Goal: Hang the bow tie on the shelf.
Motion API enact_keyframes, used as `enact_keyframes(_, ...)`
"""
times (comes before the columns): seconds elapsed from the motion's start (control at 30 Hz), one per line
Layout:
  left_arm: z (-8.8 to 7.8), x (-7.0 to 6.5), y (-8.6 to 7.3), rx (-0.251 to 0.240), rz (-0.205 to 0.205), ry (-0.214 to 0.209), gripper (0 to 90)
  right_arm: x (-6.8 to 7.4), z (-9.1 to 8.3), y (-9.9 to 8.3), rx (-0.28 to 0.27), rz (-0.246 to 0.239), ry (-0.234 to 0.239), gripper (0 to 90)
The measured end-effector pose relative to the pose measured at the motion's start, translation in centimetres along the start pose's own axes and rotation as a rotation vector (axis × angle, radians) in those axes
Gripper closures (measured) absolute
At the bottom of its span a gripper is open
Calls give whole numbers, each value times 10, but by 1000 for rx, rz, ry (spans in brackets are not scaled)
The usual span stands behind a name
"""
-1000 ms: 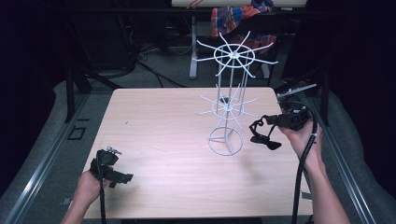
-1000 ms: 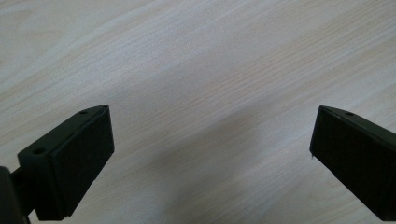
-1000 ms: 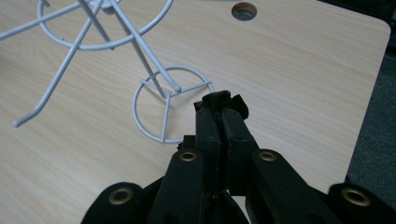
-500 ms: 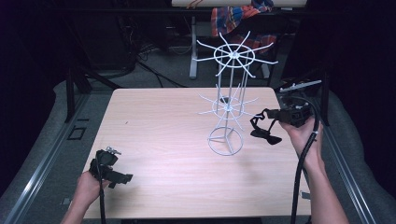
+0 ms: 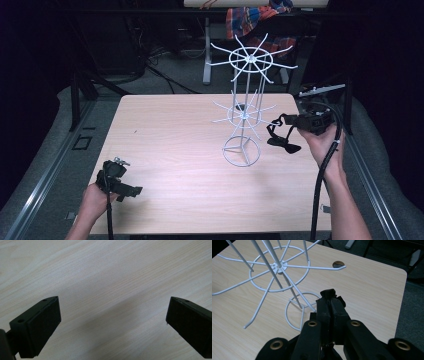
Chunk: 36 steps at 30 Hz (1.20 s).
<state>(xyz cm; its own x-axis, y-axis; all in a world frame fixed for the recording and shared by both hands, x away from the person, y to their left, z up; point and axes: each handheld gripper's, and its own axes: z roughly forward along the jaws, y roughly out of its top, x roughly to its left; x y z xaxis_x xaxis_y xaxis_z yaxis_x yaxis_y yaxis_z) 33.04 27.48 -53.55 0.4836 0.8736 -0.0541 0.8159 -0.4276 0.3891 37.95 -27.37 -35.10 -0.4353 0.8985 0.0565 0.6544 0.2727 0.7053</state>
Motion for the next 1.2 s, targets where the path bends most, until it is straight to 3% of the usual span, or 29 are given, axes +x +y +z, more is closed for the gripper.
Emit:
enact_keyframes(0.63, 0, 1, -1, 1, -7, 0, 0, 14, -1, 3, -10, -24, 10, 865)
enact_keyframes(1.2, 1, 1, -1, 3, -5, -2, 0, 29, 15, 3, 6, -64, 7, 862)
